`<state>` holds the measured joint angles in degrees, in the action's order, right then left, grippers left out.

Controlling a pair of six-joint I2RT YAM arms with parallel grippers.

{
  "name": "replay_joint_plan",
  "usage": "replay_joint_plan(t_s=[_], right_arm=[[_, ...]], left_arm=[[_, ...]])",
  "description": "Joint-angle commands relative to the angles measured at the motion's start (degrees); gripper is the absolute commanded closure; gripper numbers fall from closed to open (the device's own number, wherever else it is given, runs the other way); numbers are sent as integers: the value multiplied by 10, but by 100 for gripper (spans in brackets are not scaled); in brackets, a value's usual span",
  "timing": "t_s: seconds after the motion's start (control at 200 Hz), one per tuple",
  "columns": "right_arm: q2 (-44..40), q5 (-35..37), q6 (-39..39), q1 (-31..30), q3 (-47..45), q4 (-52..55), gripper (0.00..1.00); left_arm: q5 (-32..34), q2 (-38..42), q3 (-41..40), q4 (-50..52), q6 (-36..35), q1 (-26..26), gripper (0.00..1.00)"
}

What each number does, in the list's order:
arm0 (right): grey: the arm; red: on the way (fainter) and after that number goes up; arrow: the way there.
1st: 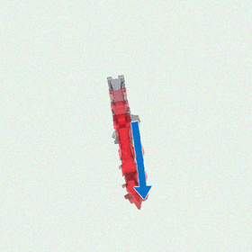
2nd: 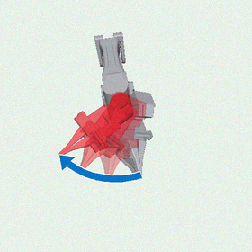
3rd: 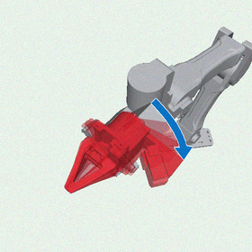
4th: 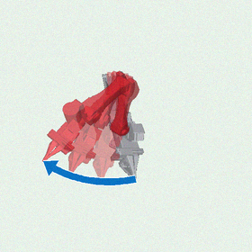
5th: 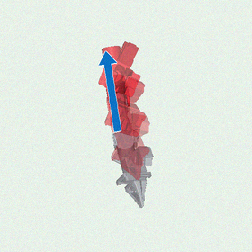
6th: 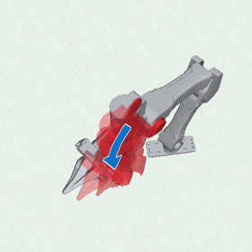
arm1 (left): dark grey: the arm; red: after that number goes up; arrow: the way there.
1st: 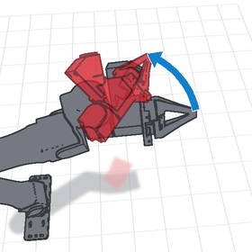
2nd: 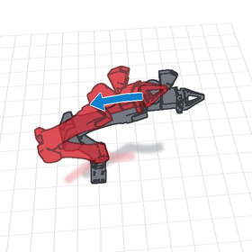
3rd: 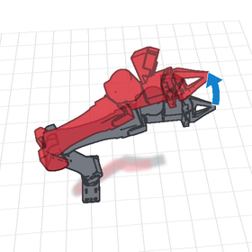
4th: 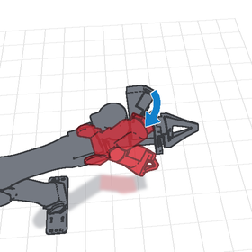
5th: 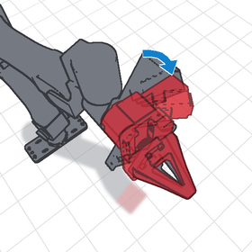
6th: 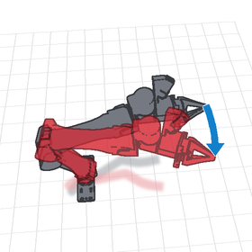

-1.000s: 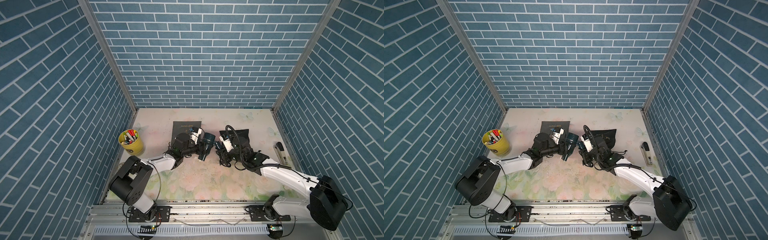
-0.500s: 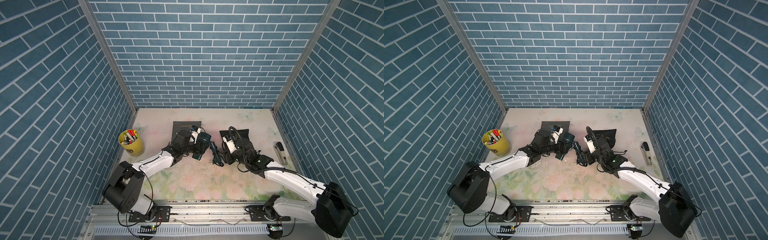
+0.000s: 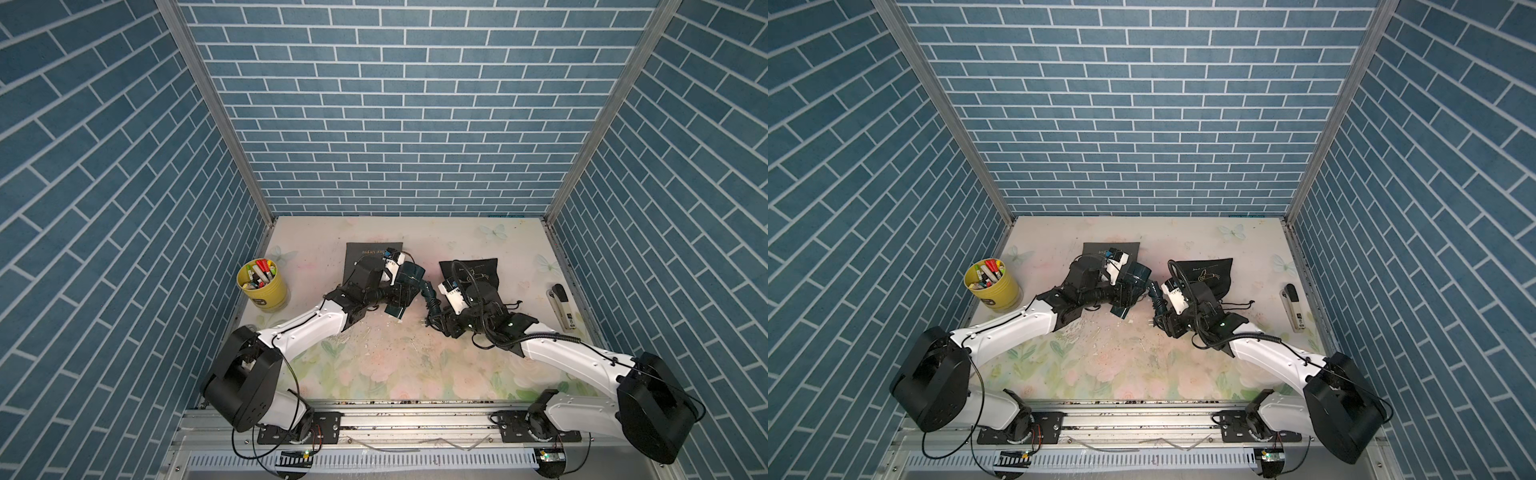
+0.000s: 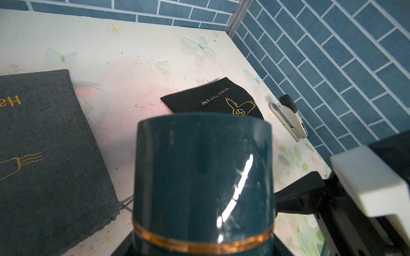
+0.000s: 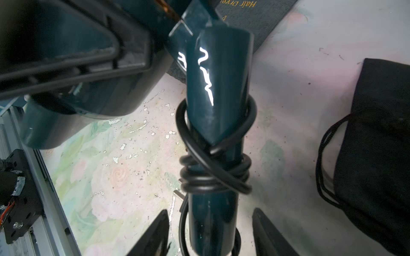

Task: Pack away hair dryers
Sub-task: Fold the hair dryer.

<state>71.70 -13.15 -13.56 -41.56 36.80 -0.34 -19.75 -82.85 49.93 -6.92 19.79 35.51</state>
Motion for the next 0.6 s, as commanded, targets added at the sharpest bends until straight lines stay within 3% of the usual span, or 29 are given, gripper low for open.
replay_joint_plan(t_s=[0.0,0.15,0.365,0.595], right_arm=[[15,-14,-18,2,-3,-16,41],[35,-4,-23,1,4,-17,46],[50,-19,-51,0,7,-36,68],[43,-20,-83,-12,9,-53,81]], left_arm=[[8,24,22,-11,-20,13,93],[20,30,24,-6,-31,24,93],[47,32,31,7,-47,41,93],[88,33,35,1,-60,66,93]])
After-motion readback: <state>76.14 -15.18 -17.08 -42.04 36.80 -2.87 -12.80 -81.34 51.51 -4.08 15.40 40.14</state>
